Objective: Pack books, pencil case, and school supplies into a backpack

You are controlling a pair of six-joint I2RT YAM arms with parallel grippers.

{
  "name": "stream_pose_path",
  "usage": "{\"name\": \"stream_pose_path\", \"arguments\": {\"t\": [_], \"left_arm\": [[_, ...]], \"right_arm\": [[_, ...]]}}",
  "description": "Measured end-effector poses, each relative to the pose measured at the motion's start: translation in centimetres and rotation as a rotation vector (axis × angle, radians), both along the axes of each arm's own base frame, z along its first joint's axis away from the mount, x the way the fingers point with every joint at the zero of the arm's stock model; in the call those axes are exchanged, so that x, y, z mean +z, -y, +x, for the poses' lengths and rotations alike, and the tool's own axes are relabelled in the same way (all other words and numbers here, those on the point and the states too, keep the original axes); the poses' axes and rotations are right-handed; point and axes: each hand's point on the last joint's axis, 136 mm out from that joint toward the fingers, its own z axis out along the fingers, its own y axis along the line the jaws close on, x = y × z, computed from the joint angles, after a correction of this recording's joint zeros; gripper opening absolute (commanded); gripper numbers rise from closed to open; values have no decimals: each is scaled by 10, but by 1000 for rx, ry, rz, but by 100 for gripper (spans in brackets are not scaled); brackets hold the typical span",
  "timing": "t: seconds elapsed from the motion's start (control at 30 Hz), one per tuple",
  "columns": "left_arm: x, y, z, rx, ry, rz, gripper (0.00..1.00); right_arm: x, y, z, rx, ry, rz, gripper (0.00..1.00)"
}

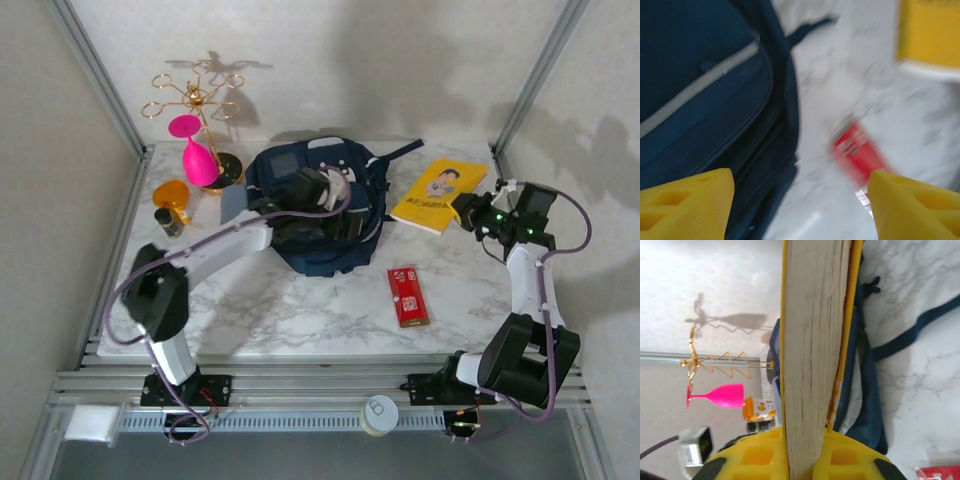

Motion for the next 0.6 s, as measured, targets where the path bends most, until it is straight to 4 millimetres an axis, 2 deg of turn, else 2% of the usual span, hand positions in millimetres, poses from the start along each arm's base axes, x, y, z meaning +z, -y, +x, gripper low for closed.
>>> {"name": "stream_pose_path", "arguments": {"t": [0.13,0.2,0.3,0.37,0.47,0.6], "left_arm": [[-59,7,0,-83,-43,191,74],[-77,11,5,-110,-50,249,72],[-99,14,7,-146,-69,311,60],[-104,14,10,-156,-70,340,50],[-102,16,15,-165,-55,354,30],[-90,20,23,-173,-16,349,17]], "right_arm": [[-9,0,-3,-4,-25,3,0],[-11,-1,-3,-4,-30,4,0],[-14,-1,-4,-4,-33,5,0],[-17,-1,-4,-5,-38,5,0],[-20,0,-5,-10,-43,-2,0],[-29,-1,-7,-9,-56,-4,0]]}}
